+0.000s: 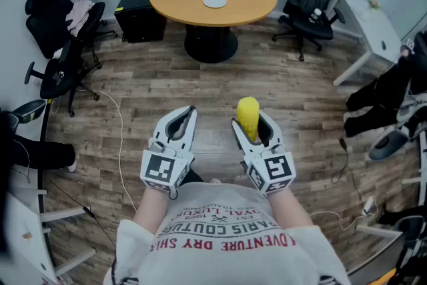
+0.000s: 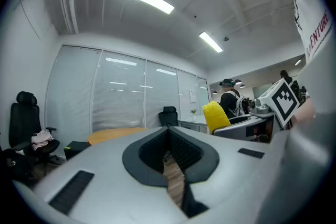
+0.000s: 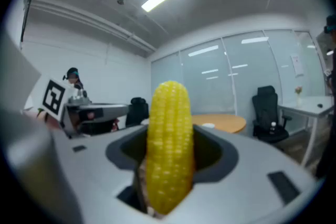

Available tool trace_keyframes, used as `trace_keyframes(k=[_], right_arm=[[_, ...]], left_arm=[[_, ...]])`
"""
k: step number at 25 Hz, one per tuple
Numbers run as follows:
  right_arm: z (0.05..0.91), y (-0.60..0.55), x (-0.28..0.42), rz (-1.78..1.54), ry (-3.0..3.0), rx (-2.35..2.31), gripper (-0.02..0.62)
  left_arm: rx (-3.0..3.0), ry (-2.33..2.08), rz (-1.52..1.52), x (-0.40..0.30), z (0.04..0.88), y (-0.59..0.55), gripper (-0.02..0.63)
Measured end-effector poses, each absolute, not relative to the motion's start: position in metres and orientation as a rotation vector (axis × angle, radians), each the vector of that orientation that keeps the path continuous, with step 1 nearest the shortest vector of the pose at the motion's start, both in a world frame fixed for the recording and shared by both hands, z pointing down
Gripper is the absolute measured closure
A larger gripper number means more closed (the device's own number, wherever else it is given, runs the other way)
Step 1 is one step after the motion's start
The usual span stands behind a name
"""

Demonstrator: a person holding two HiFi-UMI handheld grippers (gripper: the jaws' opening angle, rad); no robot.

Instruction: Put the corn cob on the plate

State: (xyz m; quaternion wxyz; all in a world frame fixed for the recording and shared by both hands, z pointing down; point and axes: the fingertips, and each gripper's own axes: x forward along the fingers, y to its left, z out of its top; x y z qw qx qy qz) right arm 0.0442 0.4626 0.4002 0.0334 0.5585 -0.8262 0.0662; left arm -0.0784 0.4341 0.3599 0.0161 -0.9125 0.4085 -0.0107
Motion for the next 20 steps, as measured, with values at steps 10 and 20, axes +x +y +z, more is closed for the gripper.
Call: trace_keyframes(k=[10,20], right_arm=[[0.401,0.459,0.051,0.219,-2.546,1.715,0.331],[0.403,0.448,0.045,0.297,-2.568,1.739,0.331]], left_arm=[[-2.850,1.237,-0.028,-0.068,0.362,0.432,0.572],[-2.876,1.256,-0.061,-0.079,0.371,0.418,0.572]])
